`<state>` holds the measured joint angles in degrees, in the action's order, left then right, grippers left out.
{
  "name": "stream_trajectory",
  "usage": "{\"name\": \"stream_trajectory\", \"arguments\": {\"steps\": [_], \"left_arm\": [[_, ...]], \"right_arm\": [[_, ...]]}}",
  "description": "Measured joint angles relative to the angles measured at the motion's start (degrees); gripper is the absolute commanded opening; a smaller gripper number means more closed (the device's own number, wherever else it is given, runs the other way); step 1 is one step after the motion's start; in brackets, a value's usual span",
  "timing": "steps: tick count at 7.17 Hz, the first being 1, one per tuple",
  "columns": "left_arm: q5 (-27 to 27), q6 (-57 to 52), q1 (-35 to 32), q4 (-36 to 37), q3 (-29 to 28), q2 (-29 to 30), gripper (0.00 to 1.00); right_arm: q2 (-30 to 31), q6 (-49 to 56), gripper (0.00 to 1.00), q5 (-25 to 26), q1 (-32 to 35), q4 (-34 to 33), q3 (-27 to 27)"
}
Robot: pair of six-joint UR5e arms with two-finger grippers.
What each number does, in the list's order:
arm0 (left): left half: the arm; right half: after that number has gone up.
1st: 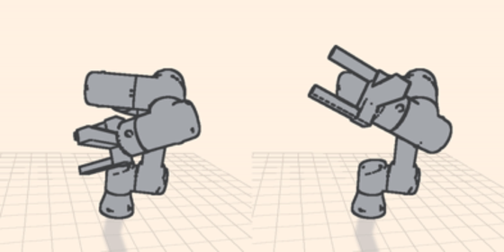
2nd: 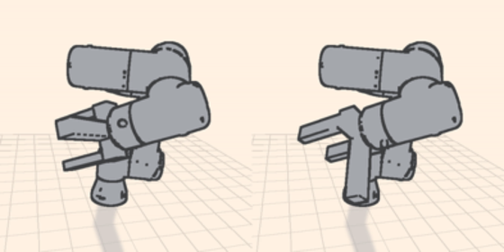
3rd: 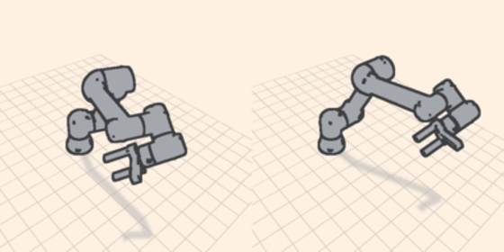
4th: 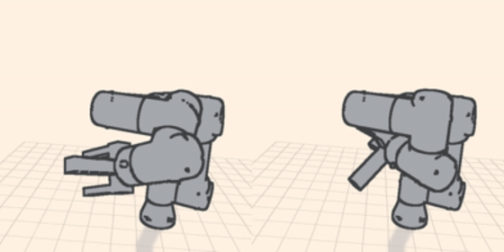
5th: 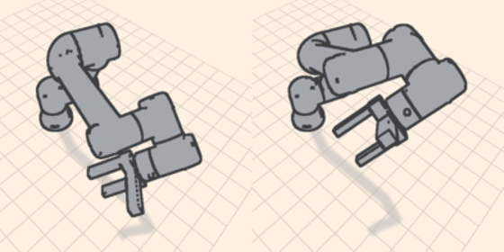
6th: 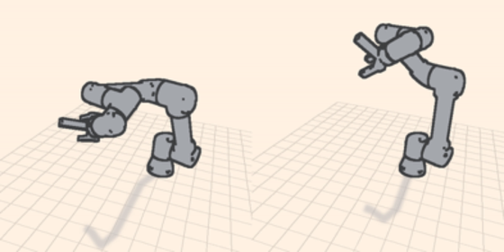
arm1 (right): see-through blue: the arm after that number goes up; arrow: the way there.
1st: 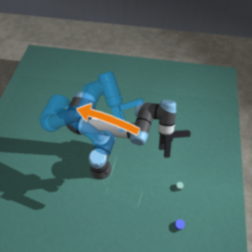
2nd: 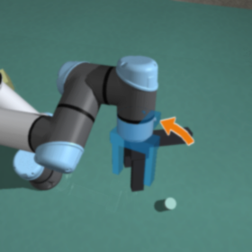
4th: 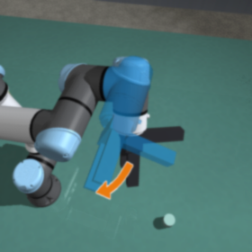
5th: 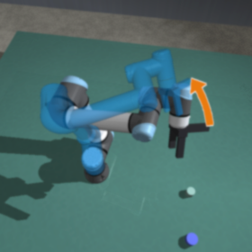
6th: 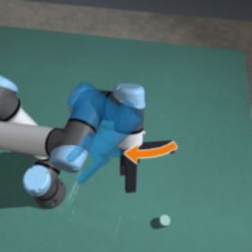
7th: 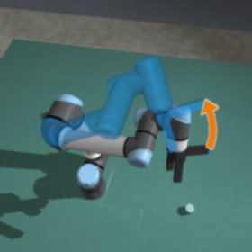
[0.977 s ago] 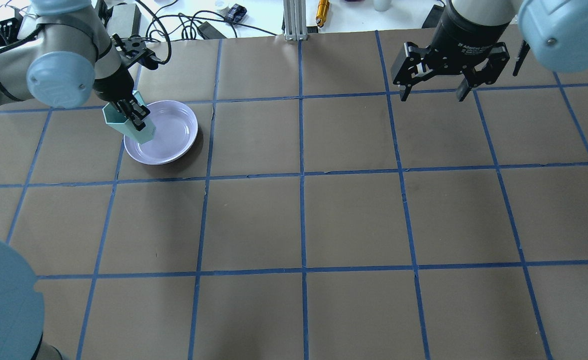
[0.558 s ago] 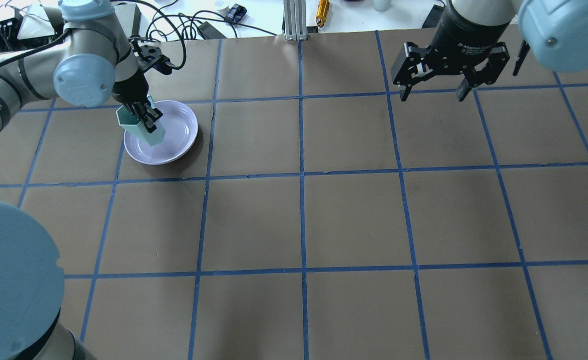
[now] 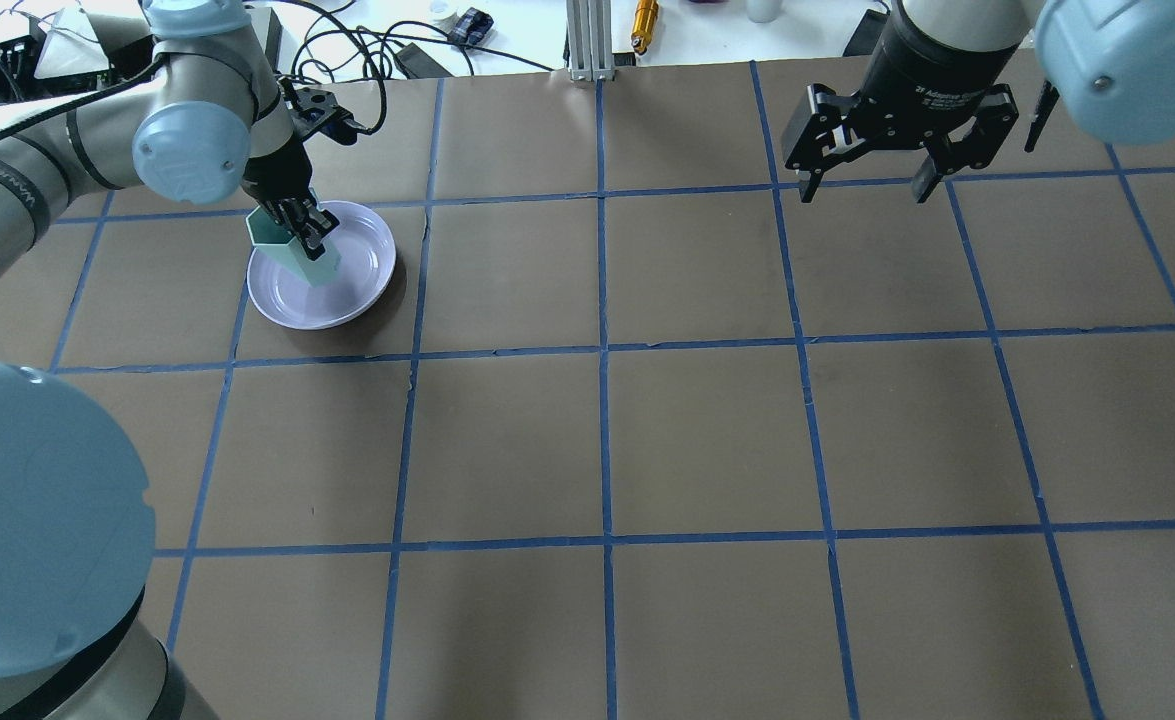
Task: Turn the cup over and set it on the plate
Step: 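Rotate the cup upright and lower it onto the white plate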
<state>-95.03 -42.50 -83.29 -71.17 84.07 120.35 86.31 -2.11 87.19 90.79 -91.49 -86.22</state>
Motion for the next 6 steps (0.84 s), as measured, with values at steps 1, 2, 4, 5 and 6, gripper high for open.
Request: {"name": "stream_trajectory", "arguments": {"steps": [1, 2, 4, 5, 6], "left_arm": [[0.0, 0.8, -0.2, 0.1, 0.1, 0.4, 0.83], [0.0, 1.1, -0.2, 0.1, 0.2, 0.7, 1.0], [0.0, 1.0, -0.3, 0.1, 0.3, 0.9, 1.0], [-0.1, 1.0, -0.4, -0.3, 0.1, 0.2, 1.0], [-0.2, 1.0, -0.6, -2.2, -0.2, -1.6, 1.0]], "right_arm": [[0.0, 0.0, 1.0, 0.0, 0.0, 0.0, 0.0], [0.0, 0.0, 1.0, 0.0, 0.0, 0.0, 0.0], [0.0, 0.0, 1.0, 0.0, 0.0, 0.0, 0.0], [0.0, 0.0, 1.0, 0.0, 0.0, 0.0, 0.0], [0.0, 0.0, 1.0, 0.0, 0.0, 0.0, 0.0]]}}
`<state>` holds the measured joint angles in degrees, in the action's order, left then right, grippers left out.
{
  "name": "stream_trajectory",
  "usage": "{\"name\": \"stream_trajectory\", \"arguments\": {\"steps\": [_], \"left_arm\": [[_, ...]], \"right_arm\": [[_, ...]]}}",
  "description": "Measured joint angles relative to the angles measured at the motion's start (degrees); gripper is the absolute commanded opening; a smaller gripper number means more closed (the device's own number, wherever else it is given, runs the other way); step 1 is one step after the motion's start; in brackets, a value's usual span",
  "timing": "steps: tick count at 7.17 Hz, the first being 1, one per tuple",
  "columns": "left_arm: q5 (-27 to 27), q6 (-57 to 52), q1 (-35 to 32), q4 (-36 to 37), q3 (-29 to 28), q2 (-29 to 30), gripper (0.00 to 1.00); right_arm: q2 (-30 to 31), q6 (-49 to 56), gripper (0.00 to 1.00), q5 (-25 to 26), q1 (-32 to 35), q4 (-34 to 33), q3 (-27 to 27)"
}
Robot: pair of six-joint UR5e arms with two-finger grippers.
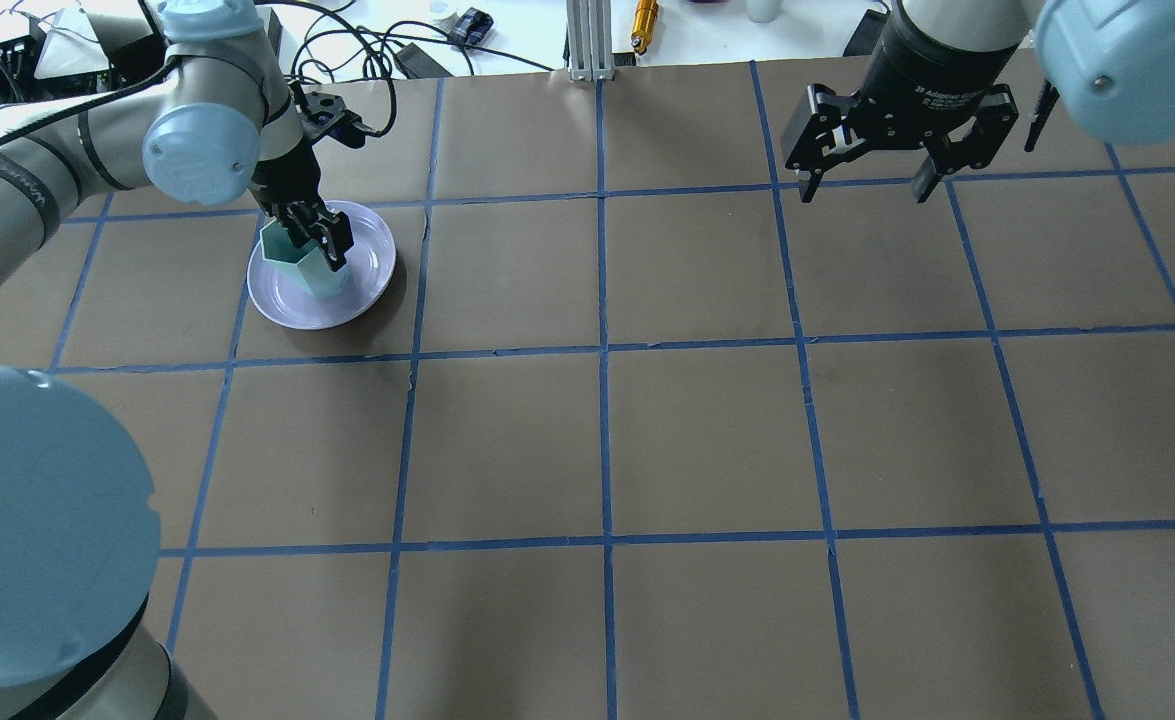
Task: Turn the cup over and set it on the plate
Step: 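Rotate the cup upright and lower it onto the white plate, then open the left gripper and raise it away from the cup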
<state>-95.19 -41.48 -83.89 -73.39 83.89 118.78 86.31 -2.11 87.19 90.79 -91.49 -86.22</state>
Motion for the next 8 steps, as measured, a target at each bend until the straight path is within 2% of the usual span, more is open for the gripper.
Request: {"name": "stream_trajectory", "arguments": {"steps": [2, 4, 6, 8], "left_arm": [[0.1, 1.2, -0.1, -6.6, -0.3, -5.7, 1.0], [0.7, 7.0, -0.5, -13.7, -0.1, -13.3, 1.0], [1.5, 17.4, -1.8, -18.1, 0.2, -20.9, 1.0], [2.6, 29.0, -5.6, -19.4, 0.3, -24.8, 1.0]], "right_arm": [[0.0, 0.0, 1.0, 0.0, 0.0, 0.0, 0.0], [0.0, 0.0, 1.0, 0.0, 0.0, 0.0, 0.0], [0.0, 0.0, 1.0, 0.0, 0.0, 0.0, 0.0], [0.0, 0.0, 1.0, 0.0, 0.0, 0.0, 0.0]]}}
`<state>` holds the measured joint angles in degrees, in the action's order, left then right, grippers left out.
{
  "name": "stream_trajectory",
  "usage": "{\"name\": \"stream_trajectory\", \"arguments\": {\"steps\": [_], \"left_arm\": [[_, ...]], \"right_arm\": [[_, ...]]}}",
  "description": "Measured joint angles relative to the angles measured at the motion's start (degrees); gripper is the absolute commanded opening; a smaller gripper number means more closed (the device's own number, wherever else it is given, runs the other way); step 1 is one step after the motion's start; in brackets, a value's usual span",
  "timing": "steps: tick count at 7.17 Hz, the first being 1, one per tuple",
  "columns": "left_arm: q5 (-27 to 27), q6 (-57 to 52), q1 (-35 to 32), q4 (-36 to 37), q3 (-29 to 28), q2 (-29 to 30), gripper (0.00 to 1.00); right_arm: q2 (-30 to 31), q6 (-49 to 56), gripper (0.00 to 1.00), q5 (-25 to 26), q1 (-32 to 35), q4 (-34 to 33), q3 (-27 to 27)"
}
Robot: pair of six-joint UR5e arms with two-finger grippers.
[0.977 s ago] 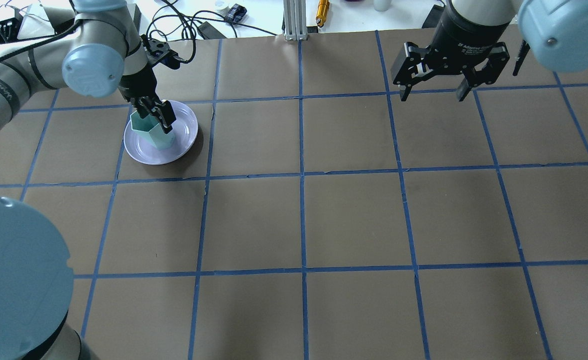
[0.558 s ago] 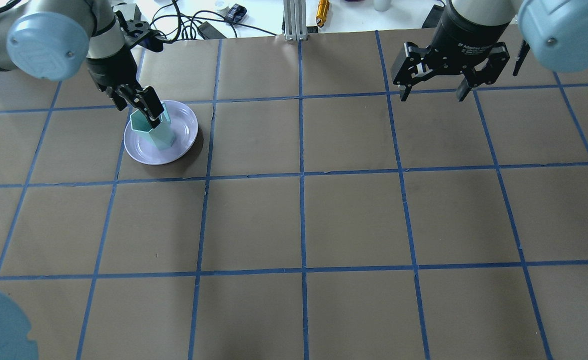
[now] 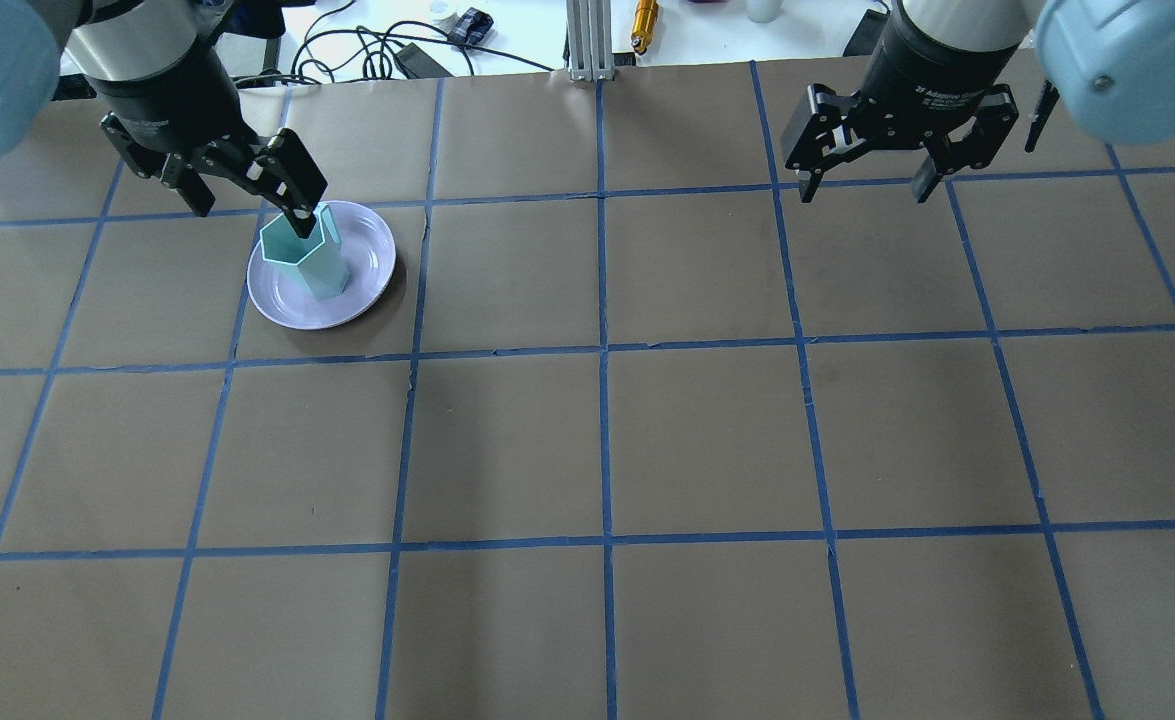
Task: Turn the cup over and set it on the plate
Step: 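Open the left gripper and raise it away from the cup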
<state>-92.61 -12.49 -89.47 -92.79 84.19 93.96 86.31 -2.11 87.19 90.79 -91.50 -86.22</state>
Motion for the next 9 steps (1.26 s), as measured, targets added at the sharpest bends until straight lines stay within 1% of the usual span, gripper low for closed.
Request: {"name": "stream_trajectory", "arguments": {"steps": [1, 3, 9], "left_arm": [[0.5, 5.6, -1.8, -0.1, 0.0, -0.9, 1.0], [0.8, 10.3, -3.1, -0.2, 0.1, -1.9, 1.0], [0.9, 11.2, -3.2, -0.1, 0.0, -1.8, 1.0]], "right_arm": [[0.0, 0.0, 1.0, 0.0, 0.0, 0.0, 0.0], [0.0, 0.0, 1.0, 0.0, 0.0, 0.0, 0.0], [0.0, 0.0, 1.0, 0.0, 0.0, 0.0, 0.0]]}}
